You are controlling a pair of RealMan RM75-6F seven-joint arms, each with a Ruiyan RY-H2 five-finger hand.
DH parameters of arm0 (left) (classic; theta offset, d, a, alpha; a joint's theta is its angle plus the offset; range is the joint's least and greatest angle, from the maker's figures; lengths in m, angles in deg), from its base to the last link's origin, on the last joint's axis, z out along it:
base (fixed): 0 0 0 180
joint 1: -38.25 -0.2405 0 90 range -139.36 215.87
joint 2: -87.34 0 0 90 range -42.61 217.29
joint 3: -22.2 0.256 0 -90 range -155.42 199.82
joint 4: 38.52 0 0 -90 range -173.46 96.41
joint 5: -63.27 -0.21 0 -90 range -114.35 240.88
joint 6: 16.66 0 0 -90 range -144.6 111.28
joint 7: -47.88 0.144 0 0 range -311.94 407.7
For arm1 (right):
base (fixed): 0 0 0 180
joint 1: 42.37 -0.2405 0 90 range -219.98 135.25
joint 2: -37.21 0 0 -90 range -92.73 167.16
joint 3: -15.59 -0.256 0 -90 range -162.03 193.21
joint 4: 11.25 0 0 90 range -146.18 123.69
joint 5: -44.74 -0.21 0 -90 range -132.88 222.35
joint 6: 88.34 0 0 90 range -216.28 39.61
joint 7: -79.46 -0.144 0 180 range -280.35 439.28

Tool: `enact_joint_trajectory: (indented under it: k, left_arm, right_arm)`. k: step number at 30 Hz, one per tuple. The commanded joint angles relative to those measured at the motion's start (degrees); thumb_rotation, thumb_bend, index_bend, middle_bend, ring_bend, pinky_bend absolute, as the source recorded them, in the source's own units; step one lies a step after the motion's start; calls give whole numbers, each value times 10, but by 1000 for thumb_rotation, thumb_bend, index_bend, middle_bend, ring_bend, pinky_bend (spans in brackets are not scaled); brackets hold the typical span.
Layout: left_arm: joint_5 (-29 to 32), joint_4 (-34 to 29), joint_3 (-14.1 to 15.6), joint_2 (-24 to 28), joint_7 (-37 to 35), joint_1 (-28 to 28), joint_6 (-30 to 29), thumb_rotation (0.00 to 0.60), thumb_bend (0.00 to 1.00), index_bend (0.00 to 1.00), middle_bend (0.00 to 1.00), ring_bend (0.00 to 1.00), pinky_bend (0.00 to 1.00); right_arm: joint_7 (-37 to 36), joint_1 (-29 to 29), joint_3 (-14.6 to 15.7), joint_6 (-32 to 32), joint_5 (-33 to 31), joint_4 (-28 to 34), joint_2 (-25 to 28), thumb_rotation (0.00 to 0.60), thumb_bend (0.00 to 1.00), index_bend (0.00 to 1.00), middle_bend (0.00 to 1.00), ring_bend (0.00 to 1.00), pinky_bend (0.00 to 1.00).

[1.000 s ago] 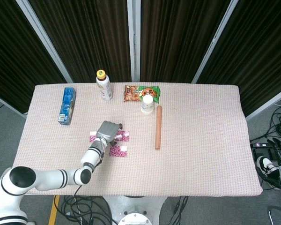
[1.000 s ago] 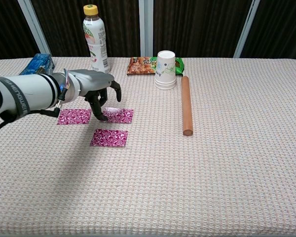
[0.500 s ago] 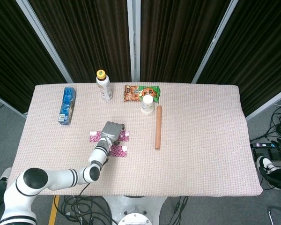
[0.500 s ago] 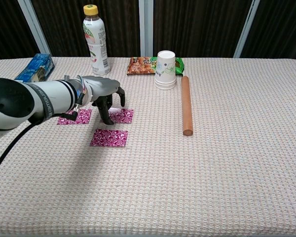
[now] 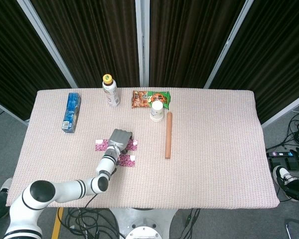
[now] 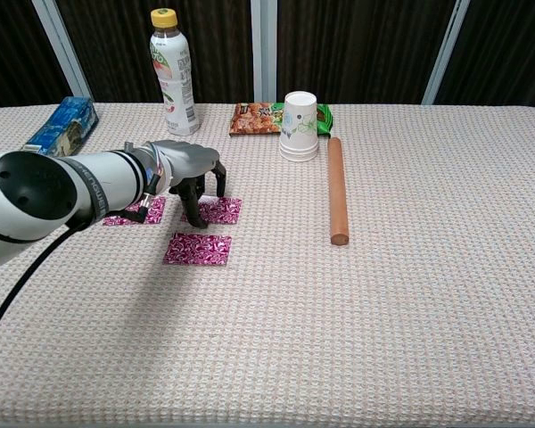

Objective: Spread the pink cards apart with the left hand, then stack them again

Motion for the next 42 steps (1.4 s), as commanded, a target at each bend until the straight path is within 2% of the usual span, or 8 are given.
enact_joint_trajectory:
  k: [1,7,11,20,25,32,42]
  left_arm:
    - [-10,4,1,-4,-1,-3,-1,600,266,438,881,868,962]
    - [-22,4,-2,-6,1,-9,-6,600,266,438,881,868,963]
    - [-31,-20,-9,10,-2,-14,-20,600,265,438,881,869,962]
    - [-15,-154,-7,80,31,-27,-71,600,266,438,880,868,963]
    - [4,-224,7,100,58,-34,-114,600,265,431,879,868,962]
    - [22,-275,20,95,74,-44,-155,600,265,429,878,867,963]
    - [41,-284,14,71,81,-52,-182,600,265,423,877,867,963]
  right_arm:
    - [0,0,0,0,0,0,0,506,162,121,68,0,0]
    - [0,2,0,-2,0,0,1,507,161,120,69,0,0]
    - [-2,1,-1,-3,2,0,1,510,164,120,69,0,0]
    - [-5,-3,0,-1,10,-1,-1,509,163,120,69,0,0]
    - [-5,-6,1,-1,17,0,-2,511,162,120,69,0,0]
    - [-5,-5,4,-4,24,3,-2,509,162,120,70,0,0]
    - [-9,-3,7,-9,28,1,-1,511,163,120,69,0,0]
